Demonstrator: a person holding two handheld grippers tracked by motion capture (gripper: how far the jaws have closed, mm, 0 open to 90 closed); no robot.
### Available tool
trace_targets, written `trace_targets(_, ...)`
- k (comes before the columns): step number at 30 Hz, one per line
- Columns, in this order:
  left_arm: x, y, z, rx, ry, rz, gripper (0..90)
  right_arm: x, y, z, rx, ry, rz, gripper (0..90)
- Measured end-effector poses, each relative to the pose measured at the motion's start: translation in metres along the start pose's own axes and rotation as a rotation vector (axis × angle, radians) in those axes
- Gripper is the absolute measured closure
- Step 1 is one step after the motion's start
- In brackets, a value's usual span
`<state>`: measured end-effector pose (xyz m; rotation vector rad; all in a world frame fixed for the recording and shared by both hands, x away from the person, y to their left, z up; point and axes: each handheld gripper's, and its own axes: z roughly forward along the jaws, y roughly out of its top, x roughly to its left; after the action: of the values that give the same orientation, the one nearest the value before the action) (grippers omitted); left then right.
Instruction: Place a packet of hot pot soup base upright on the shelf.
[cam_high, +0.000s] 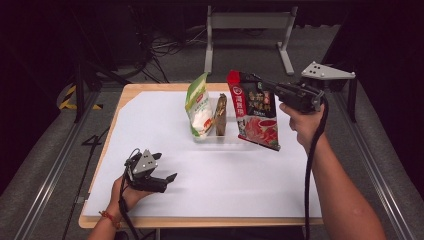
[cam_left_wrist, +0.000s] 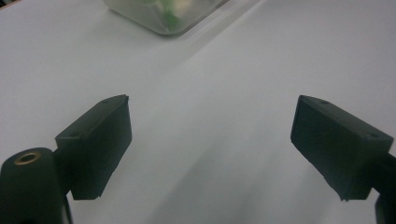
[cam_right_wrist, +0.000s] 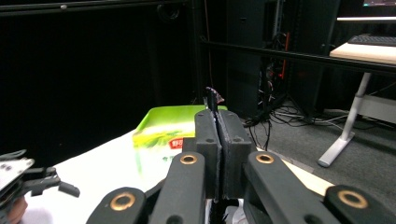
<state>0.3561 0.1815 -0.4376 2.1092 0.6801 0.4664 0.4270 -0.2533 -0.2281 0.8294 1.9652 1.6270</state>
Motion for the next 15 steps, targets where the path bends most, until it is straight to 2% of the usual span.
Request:
trace_targets(3,0.001,-0.001,-0.001,-0.002,0.0,-0.001,13.3,-0.002,0.003,0.009,0.01,-0.022,-0.011,87.8)
trace_targets(11,0.002,-0.001,-0.002,-0.005,-0.005,-0.002,13.3,-0.012,0.005,0.03,0.013,-0.041,0.02,87.8)
trace_targets(15,0.002,-0.002,-0.001,-0.003,-0.009,-0.001,13.3,-0.014,0.006,0.04,0.022,-0.063,0.012,87.8)
